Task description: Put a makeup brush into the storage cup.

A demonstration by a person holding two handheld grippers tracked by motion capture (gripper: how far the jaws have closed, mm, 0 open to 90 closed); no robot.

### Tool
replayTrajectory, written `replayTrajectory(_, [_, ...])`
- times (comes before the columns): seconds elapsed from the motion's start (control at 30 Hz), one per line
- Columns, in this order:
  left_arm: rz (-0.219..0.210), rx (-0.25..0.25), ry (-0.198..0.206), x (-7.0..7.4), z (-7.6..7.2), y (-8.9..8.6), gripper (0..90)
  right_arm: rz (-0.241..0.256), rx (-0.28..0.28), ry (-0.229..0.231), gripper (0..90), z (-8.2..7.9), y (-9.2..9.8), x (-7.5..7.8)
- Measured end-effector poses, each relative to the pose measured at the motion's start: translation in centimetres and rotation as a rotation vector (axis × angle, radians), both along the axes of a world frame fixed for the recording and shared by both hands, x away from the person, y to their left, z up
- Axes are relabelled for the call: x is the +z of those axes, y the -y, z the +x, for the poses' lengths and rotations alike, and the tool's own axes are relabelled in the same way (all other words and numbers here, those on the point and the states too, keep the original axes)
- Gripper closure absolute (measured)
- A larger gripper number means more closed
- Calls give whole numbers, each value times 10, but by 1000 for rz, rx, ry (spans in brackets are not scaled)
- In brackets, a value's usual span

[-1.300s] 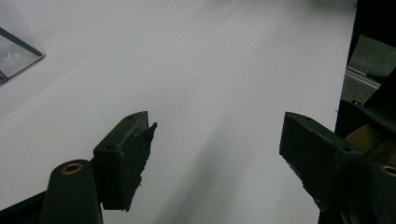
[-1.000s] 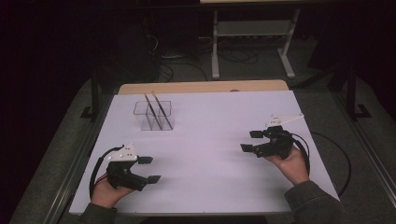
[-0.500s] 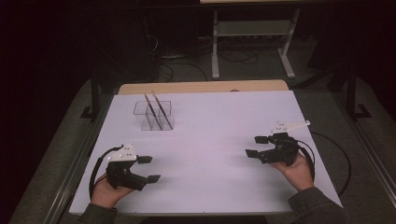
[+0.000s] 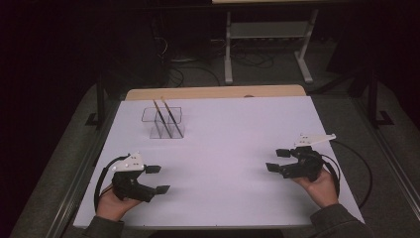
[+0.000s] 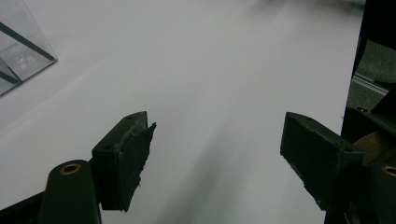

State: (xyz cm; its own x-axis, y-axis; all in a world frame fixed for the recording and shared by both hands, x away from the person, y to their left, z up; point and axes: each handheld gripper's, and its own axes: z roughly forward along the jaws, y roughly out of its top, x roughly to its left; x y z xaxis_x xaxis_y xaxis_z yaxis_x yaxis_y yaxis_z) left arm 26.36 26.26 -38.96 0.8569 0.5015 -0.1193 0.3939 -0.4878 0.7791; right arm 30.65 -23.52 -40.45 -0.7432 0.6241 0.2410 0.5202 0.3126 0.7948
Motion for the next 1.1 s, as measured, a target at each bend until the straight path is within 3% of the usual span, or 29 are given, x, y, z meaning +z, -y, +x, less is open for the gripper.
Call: replayTrajectory(1.1, [-2, 7, -19, -3, 1, -3, 172, -1, -14, 0, 186, -21, 5, -13])
